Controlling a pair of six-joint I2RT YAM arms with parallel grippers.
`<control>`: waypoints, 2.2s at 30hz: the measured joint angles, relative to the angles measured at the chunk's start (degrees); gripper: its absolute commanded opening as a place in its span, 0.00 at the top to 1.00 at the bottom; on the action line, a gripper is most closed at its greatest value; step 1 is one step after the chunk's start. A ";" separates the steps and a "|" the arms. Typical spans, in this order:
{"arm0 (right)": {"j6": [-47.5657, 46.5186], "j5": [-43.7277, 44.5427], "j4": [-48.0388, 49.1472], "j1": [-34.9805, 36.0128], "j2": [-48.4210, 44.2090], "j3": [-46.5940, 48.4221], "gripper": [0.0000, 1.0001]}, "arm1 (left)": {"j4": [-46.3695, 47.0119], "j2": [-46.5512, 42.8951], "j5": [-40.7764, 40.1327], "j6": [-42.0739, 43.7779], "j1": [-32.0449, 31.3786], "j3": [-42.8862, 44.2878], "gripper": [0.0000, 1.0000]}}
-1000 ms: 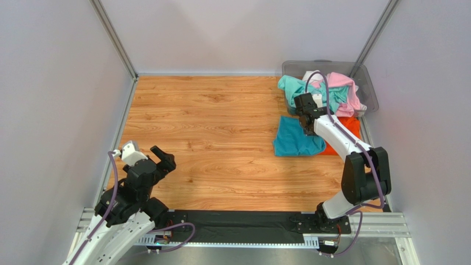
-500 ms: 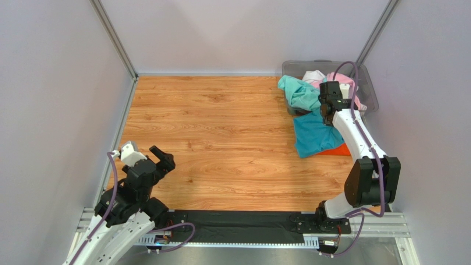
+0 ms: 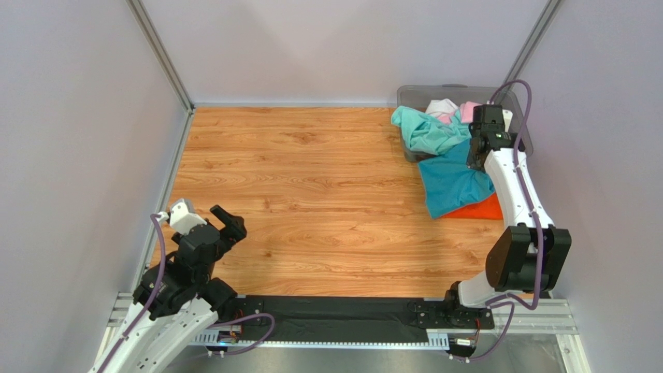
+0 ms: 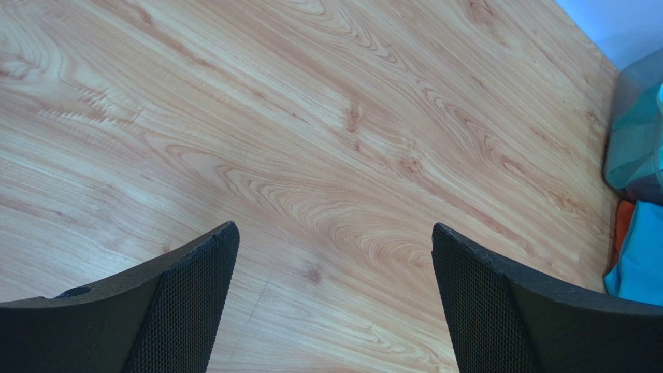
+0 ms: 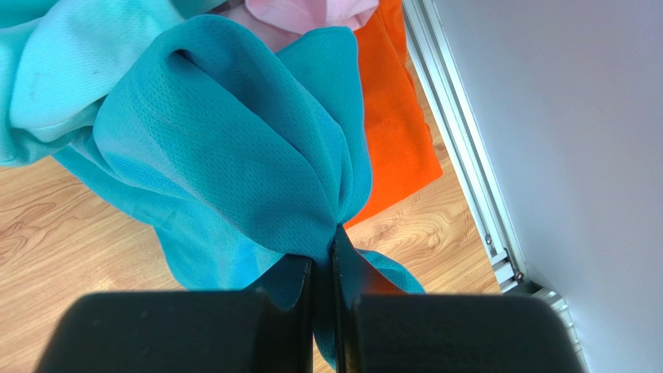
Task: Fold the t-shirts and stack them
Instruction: Neatly place the folded tshirt to the corner, then reset both grippers
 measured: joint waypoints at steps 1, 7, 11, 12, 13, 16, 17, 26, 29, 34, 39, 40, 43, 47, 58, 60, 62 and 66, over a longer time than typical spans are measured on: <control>0.09 -0.59 -0.07 -0.70 0.00 0.00 1.00 | 0.02 0.00 0.00 0.00 0.00 0.00 0.00; 0.85 -1.55 -0.57 -3.15 0.50 0.00 1.00 | 0.02 0.00 0.00 0.00 0.00 0.00 0.00; 1.01 -1.53 -0.35 -4.22 2.86 0.00 1.00 | 0.02 0.00 0.00 0.00 0.00 0.00 0.00; 1.11 -1.51 -0.33 -4.57 3.50 0.00 1.00 | 0.02 0.00 0.00 0.00 0.00 0.00 0.00; 1.33 -1.25 -0.26 -5.07 4.31 0.00 1.00 | 0.02 0.00 0.02 0.00 0.00 0.00 0.00; 2.29 -0.26 -0.02 -6.43 6.43 0.00 1.00 | 0.02 0.00 0.02 0.00 0.00 0.00 0.00; 2.64 -0.09 0.22 -7.06 6.97 0.00 1.00 | 0.02 0.00 0.00 0.00 0.00 0.00 0.00; 3.67 0.02 4.94 -12.39 13.79 0.02 1.00 | 0.02 0.00 0.02 0.00 0.00 0.00 0.00; 3.74 0.28 6.08 -13.35 17.22 0.15 0.98 | 0.02 0.00 0.02 0.00 0.00 0.00 0.00; 4.37 1.42 6.95 -14.32 21.77 1.18 0.55 | 0.02 0.00 0.02 0.00 0.00 0.00 0.00; 5.55 2.82 6.64 -15.06 23.45 3.32 0.36 | 0.04 0.02 0.07 0.02 0.00 0.00 0.00; 5.86 2.95 6.34 -15.13 23.50 3.98 0.32 | 0.02 0.02 0.09 0.04 0.00 0.00 0.00; 7.10 2.97 5.57 -15.19 23.17 5.81 0.23 | 0.04 0.04 0.39 0.15 0.00 0.00 0.00; 9.57 2.16 3.21 -15.17 18.71 5.84 0.00 | 0.70 0.74 2.16 1.01 0.00 0.02 0.00; 12.17 -9.38 3.04 -10.78 -13.55 -8.74 0.00 | 0.66 6.34 5.09 1.29 0.00 2.21 0.00; 12.31 -11.39 3.52 -7.21 -17.64 -13.90 0.00 | 0.55 6.32 5.25 1.25 0.00 2.43 0.00; 12.92 -12.76 4.15 -2.73 -21.00 -19.45 0.00 | 0.35 6.32 5.27 1.11 0.00 2.47 0.00; 14.47 -17.92 7.65 0.76 -28.94 -32.61 0.00 | -0.02 6.25 5.25 1.09 0.00 2.47 0.00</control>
